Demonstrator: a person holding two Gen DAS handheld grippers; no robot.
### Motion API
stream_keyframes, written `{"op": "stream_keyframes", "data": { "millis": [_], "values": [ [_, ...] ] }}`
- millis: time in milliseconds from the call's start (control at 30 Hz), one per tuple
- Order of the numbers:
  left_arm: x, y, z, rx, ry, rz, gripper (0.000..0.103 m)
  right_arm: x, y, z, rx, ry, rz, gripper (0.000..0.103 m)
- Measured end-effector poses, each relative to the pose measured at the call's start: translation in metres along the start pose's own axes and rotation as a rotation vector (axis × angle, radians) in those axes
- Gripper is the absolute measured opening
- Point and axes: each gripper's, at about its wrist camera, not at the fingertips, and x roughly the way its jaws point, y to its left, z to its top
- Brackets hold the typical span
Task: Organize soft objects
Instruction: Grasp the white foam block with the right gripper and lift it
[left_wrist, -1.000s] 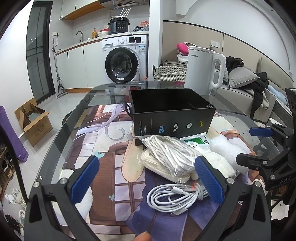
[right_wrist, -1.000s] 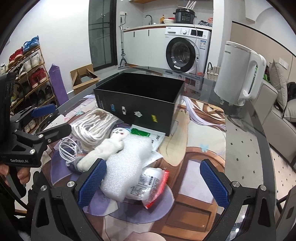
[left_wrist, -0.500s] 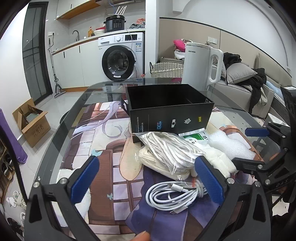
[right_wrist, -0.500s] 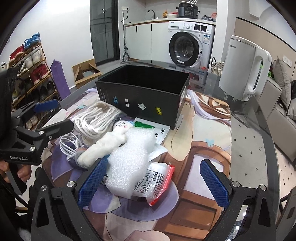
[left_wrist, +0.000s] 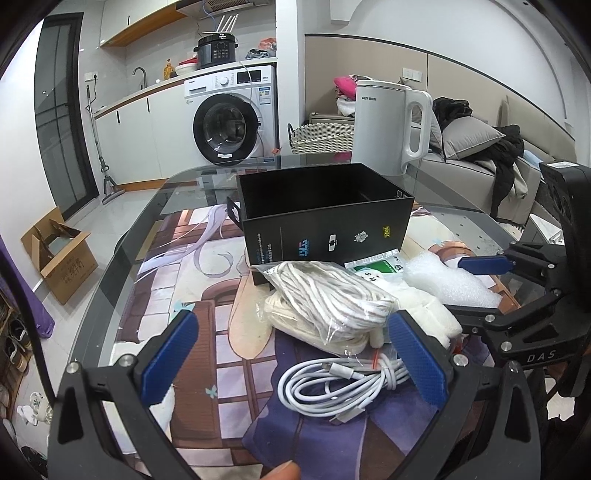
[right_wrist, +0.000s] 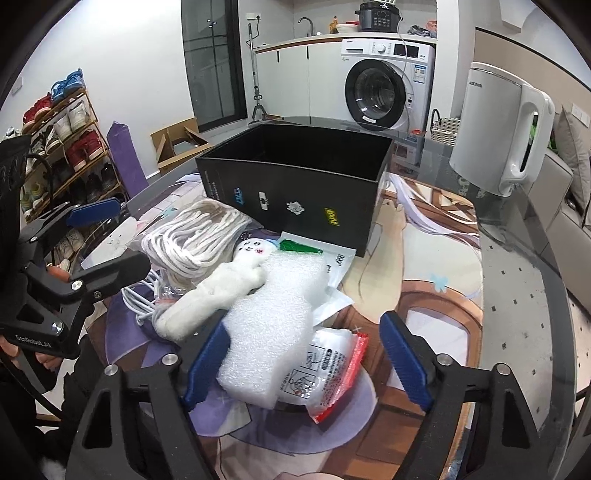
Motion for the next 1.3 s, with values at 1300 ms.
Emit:
{"op": "stream_keyframes", "data": {
  "millis": [1300],
  "values": [
    [0.026, 0.005, 0.020, 0.010, 0.106, -0.029, 0.103, -0.026, -0.016, 0.000, 0.002, -0.065, -0.006, 0.040]
  ]
}}
